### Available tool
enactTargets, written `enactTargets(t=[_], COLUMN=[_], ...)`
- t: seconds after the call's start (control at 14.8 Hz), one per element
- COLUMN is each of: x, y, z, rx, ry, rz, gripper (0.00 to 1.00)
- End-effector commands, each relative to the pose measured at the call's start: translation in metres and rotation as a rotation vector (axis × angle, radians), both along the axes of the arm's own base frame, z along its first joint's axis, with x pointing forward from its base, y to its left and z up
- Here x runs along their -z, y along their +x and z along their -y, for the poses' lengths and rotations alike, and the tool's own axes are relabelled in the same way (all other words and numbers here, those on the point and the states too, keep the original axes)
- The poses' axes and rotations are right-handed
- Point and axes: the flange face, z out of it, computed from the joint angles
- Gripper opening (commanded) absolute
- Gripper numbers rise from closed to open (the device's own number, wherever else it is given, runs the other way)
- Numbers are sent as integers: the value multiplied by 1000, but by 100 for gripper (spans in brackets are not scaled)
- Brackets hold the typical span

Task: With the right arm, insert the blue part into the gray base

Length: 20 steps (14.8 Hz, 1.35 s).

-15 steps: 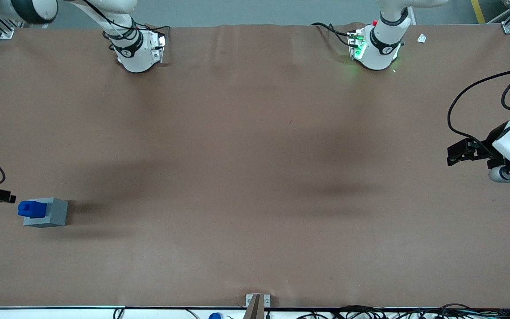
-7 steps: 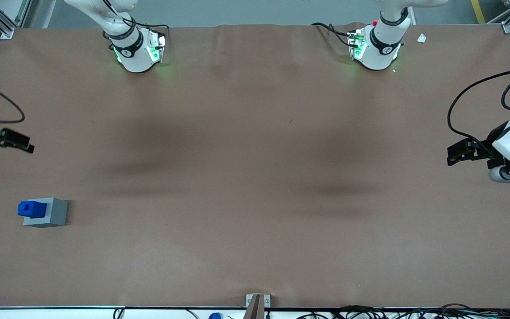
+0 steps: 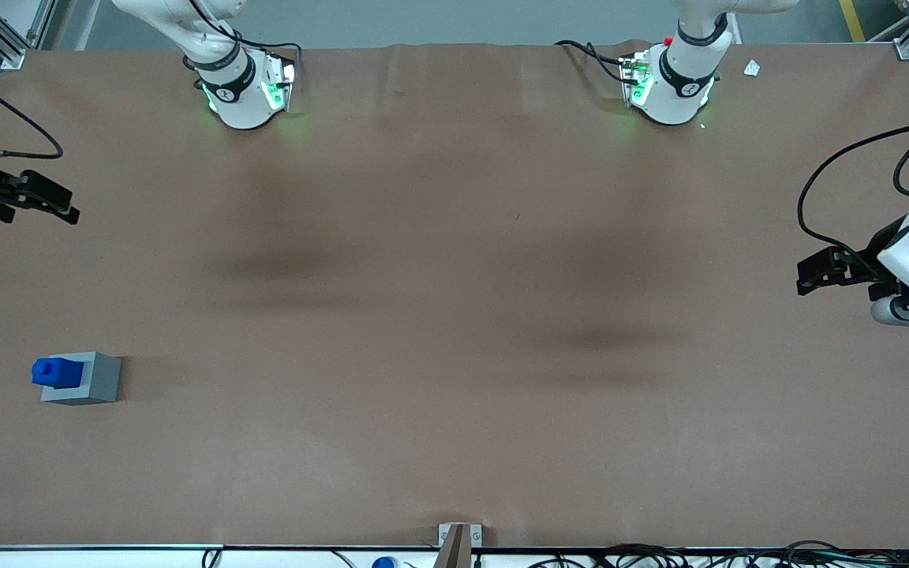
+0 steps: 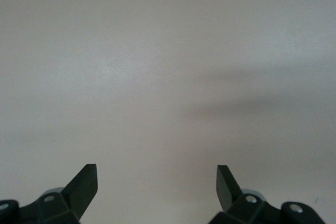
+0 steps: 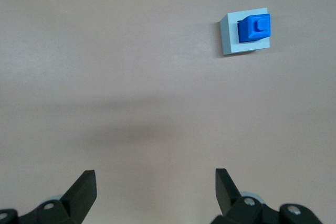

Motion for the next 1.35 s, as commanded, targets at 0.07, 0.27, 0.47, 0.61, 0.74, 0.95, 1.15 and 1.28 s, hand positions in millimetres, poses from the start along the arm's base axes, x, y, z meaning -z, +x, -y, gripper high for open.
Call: enactTargets(t=[0.07, 0.27, 0.47, 0.61, 0.74, 0.95, 1.15, 1.28], x=[-16, -20, -29, -29, -28, -28, -27, -27], y=[-4, -4, -2, -2, -2, -3, -4, -4], z=[-28, -31, -35, -41, -41, -41, -40, -39], rx=[43, 27, 25, 17, 15, 15, 15, 16], ry=[-2, -2, -8, -12, -12, -12, -19, -22], rz=[17, 26, 43, 43, 42, 36, 22, 22], gripper=[100, 100, 100, 100, 100, 100, 100, 100])
